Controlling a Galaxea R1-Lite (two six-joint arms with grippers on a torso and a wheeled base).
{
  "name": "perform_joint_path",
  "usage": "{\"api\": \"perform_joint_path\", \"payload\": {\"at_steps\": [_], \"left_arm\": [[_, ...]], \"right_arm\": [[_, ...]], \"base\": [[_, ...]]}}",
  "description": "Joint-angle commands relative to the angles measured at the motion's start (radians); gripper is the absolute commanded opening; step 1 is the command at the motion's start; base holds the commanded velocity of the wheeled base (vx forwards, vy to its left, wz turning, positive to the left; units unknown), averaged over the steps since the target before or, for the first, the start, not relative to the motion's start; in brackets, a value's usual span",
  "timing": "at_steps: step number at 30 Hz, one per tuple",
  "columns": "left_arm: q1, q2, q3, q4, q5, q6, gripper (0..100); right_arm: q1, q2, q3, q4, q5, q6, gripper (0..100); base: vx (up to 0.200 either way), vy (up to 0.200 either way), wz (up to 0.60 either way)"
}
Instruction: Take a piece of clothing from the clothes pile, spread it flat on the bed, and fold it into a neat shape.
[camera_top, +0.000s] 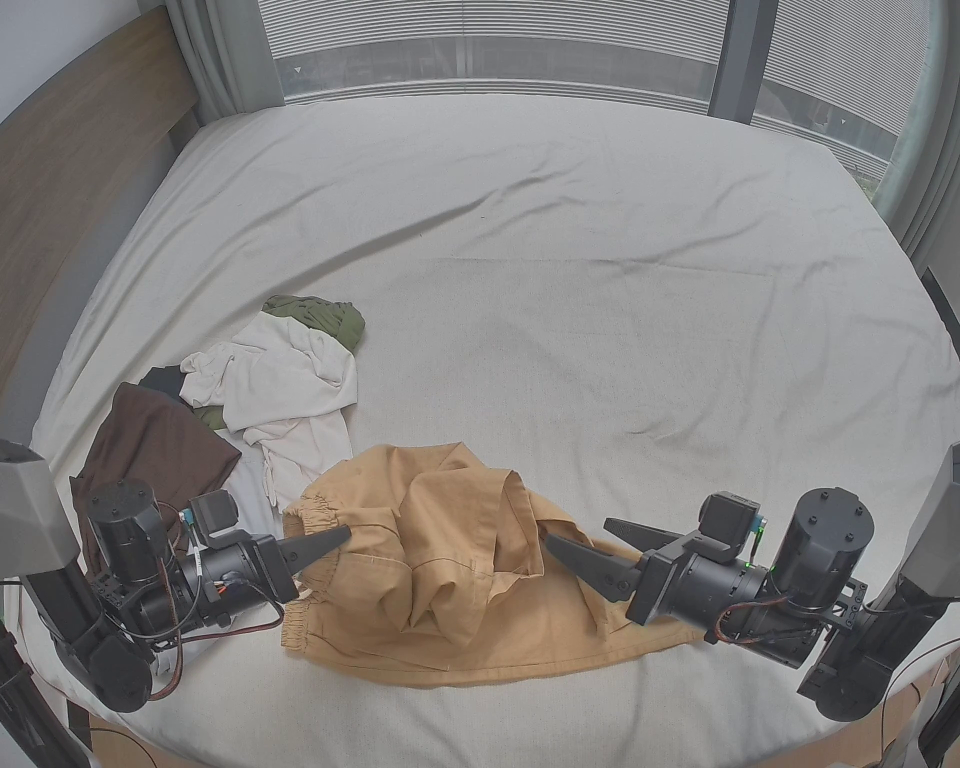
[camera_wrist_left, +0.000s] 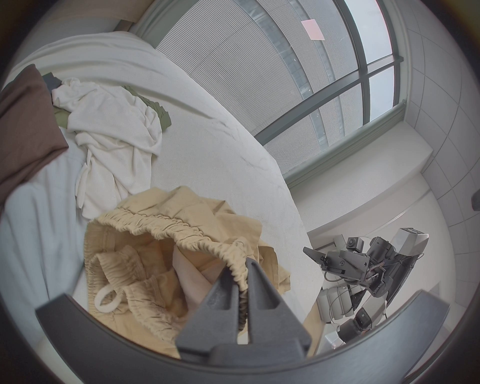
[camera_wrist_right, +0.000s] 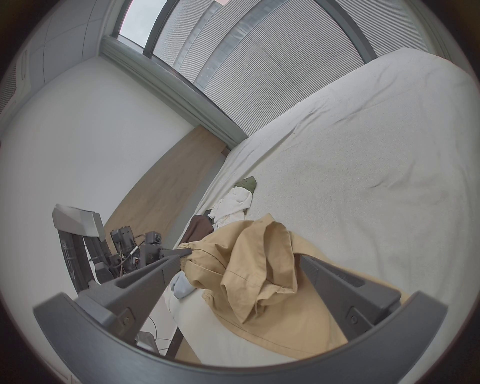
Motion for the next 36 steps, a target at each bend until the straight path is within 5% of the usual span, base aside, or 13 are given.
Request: {"api": "perform_joint_path", "payload": {"at_steps": [1,7,36], "left_arm": [[0.024,-0.009,-0.015,-0.003,0.0,0.0,0],[0.049,-0.007,-0.017,-0.003,0.0,0.001,0],[0.069,-0.035,-0.015,-0.003,-0.001,0.001,0]], "right_arm": [[0.004,0.009,-0.08,0.018,0.04,0.025,100],[0.018,0.078,-0.18,0.108,0.051,0.031,100],[0.073,0.353,-0.304,0.107,0.044,0.048,100]], "base": [[0.0,0.0,0.0],[0.0,0.0,0.0],[0.0,0.0,0.0]]}}
